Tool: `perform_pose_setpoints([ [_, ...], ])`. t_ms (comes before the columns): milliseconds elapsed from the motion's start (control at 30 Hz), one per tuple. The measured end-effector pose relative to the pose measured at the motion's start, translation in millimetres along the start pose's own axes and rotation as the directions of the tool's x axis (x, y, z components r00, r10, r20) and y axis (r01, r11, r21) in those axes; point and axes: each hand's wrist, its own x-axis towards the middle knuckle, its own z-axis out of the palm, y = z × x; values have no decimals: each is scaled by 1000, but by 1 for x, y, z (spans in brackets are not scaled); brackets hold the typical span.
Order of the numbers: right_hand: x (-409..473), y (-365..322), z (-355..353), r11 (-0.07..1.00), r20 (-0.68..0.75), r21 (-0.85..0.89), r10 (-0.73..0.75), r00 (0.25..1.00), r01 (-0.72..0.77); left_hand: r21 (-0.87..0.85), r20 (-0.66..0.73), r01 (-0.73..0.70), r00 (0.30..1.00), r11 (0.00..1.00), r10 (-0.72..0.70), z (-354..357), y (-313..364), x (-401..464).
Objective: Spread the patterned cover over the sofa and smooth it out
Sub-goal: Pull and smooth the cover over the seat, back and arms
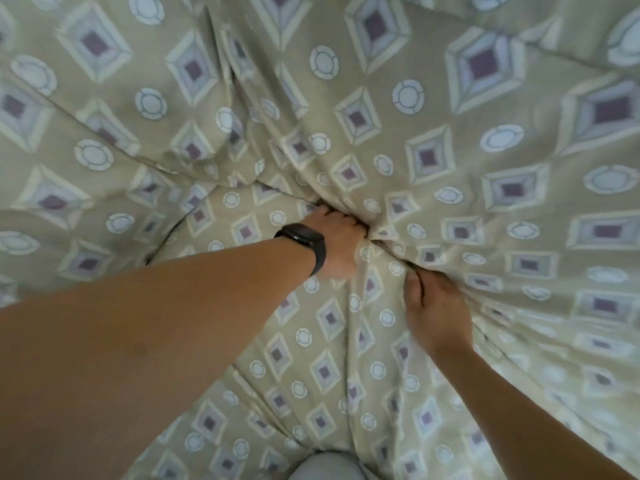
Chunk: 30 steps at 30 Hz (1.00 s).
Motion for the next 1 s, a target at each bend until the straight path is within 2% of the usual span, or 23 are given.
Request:
perform_pose_setpoints([
  [100,9,-1,3,998,75,-37,53,996,-50,-4,16,84,996,996,-84,3,12,5],
  [167,3,-1,1,1000,6,-21,-13,1000,13,40,-92,133,987,990,-129,16,27,-5],
  [233,-18,-1,3,995,-101,-7,-99,990,99,0,-153,128,980,992,-127,30,40,-22],
  [300,-45,2,10,982,-132,-37,-186,974,183,-61,-77,106,991,993,-110,43,42,-39],
  [400,-60,6,18,969,-68,-170,-193,979,179,-44,116,160,981,986,-154,53,45,-50],
  [533,-57,6,19,959,8,-228,-170,985,167,19,172,252,952,968,-251,50,56,-40],
  [633,-59,22,11,927,62,-273,-250,966,257,7,184,353,919,936,-348,48,72,-45],
  [767,-60,40,7,907,71,-301,-288,955,296,-69,372,409,857,910,-357,53,98,-52],
  [833,-58,42,10,899,73,-326,-284,956,292,-81,388,417,850,905,-357,58,99,-53],
  [1000,-57,45,23,881,65,-362,-301,951,304,-48,259,445,870,894,-419,79,104,-46],
])
